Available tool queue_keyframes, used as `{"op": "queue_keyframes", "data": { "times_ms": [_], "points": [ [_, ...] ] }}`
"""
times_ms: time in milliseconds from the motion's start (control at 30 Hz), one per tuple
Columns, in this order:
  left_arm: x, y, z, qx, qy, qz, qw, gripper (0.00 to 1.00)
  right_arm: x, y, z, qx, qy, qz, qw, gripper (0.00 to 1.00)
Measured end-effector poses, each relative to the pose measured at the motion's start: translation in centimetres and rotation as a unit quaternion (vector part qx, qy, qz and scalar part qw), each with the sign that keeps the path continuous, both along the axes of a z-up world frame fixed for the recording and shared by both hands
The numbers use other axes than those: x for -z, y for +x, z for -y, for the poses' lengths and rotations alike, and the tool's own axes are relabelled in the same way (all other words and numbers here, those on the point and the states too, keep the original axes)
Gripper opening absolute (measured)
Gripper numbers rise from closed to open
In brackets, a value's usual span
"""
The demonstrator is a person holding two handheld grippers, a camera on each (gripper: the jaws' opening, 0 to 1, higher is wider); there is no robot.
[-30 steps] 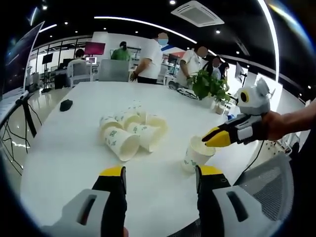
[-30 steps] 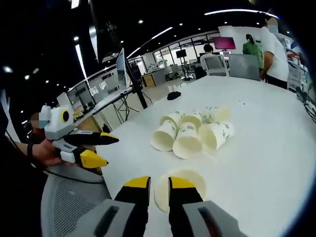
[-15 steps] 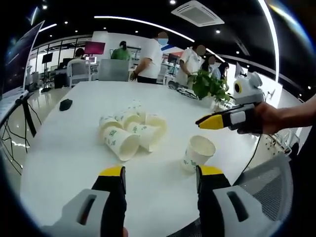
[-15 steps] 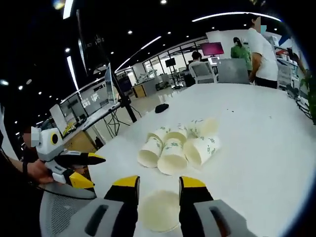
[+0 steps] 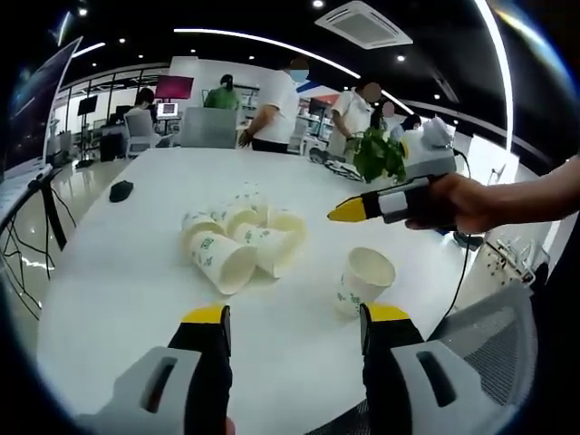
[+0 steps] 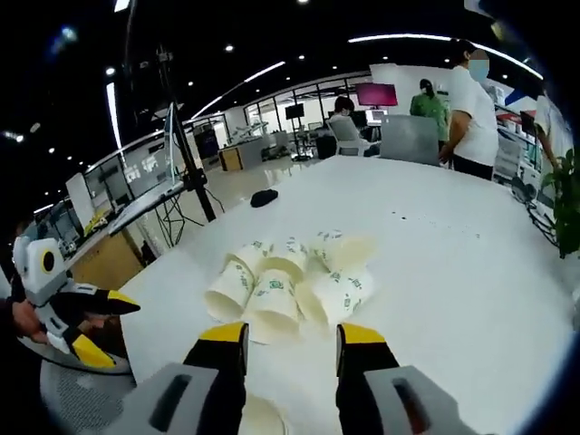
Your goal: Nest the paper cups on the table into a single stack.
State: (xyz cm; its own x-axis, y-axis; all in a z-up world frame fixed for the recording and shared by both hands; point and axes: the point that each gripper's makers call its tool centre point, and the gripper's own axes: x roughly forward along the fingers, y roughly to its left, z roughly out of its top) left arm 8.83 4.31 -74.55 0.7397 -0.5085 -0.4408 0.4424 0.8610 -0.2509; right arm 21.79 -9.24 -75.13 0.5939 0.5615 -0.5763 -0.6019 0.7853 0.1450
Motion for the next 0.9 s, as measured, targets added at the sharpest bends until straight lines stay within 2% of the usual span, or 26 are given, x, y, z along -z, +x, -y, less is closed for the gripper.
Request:
{"op": "queue_keyframes", "data": {
  "times_ms": [100, 400, 667, 900],
  "points": [
    [0.1, 0.0, 0.0, 0.000, 0.000, -0.001, 1.0000, 0.57, 0.8, 1.2, 0.2, 0.005, -0.031, 0.001, 0.9995, 0.35],
    [0.3, 0.1, -0.2, -0.002, -0.001, -0.003, 1.0000, 0.57, 2.6, 2.9, -0.7, -0.006, -0.055, 0.001, 0.9985, 0.31],
    [0.2, 0.1, -0.1, -0.005, -0.001, -0.008, 1.0000, 0.57, 4.3, 3.7, -0.8, 0.005, -0.082, -0.010, 0.9966, 0.27],
    [0.5, 0.0, -0.1, -0.002, -0.001, -0.012, 0.9999, 0.57, 4.4, 4.6, -0.6, 0.012, -0.092, -0.008, 0.9957, 0.17]
  ]
}}
